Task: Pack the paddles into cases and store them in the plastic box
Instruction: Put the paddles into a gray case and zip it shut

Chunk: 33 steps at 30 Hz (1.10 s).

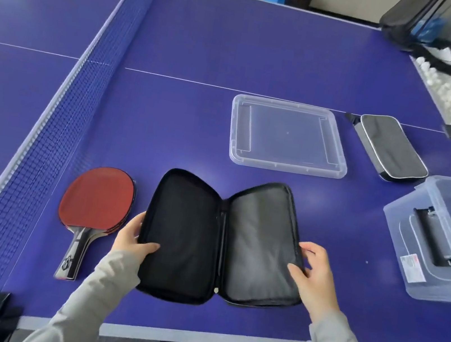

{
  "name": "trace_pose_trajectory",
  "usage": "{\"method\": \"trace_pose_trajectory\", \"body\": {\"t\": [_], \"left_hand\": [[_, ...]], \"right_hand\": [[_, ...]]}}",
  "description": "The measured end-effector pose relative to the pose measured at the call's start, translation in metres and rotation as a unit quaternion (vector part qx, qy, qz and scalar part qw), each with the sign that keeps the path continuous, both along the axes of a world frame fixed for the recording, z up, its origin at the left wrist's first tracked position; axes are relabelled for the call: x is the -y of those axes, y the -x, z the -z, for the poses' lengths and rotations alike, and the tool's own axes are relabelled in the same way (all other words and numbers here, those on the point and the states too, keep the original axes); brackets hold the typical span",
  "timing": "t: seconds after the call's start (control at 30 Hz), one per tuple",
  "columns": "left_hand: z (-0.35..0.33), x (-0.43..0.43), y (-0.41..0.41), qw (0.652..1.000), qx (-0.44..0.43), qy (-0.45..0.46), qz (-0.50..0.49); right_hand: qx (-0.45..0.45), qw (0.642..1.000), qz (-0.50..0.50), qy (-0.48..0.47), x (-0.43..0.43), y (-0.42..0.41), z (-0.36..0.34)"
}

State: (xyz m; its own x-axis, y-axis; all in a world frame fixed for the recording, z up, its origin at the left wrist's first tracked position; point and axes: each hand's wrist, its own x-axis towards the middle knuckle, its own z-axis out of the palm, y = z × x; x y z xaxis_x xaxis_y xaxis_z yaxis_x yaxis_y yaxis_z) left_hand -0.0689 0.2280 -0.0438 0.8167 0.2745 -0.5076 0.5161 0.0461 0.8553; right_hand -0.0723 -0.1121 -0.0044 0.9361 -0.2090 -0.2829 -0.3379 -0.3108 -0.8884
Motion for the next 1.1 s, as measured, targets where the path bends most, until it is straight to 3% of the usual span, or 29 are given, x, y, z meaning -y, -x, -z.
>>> {"method": "trace_pose_trajectory", "body": {"t": [0.13, 0.3, 0.43, 0.6, 0.87, 0.97, 1.1], "left_hand": [[0.029, -0.010, 0.006, 0.998, -0.043, -0.038, -0.005], [0.047, 0.001, 0.013, 0.979, -0.068, -0.185, 0.051], [0.052, 0.008, 0.021, 0.961, -0.072, -0.249, 0.093], [0.059, 0.017, 0.032, 0.871, -0.087, -0.456, 0.163], [0.066, 0.014, 0.046, 0.804, -0.079, -0.550, 0.213], [0.055, 0.001, 0.047, 0.804, -0.037, -0.565, 0.184], [0.051, -0.039, 0.058, 0.820, -0.037, -0.570, 0.031]], "right_hand": [[-0.054, 0.997, 0.023, 0.041, 0.020, 0.001, 0.024], [-0.117, 0.971, -0.065, 0.198, 0.013, 0.003, 0.059], [-0.161, 0.947, -0.095, 0.261, 0.013, 0.003, 0.077], [-0.175, 0.883, -0.169, 0.402, 0.026, 0.005, 0.085], [-0.126, 0.793, -0.305, 0.512, 0.022, 0.015, 0.088], [-0.137, 0.790, -0.325, 0.502, 0.019, 0.018, 0.092], [-0.142, 0.793, -0.326, 0.495, 0.018, 0.017, 0.094]]}}
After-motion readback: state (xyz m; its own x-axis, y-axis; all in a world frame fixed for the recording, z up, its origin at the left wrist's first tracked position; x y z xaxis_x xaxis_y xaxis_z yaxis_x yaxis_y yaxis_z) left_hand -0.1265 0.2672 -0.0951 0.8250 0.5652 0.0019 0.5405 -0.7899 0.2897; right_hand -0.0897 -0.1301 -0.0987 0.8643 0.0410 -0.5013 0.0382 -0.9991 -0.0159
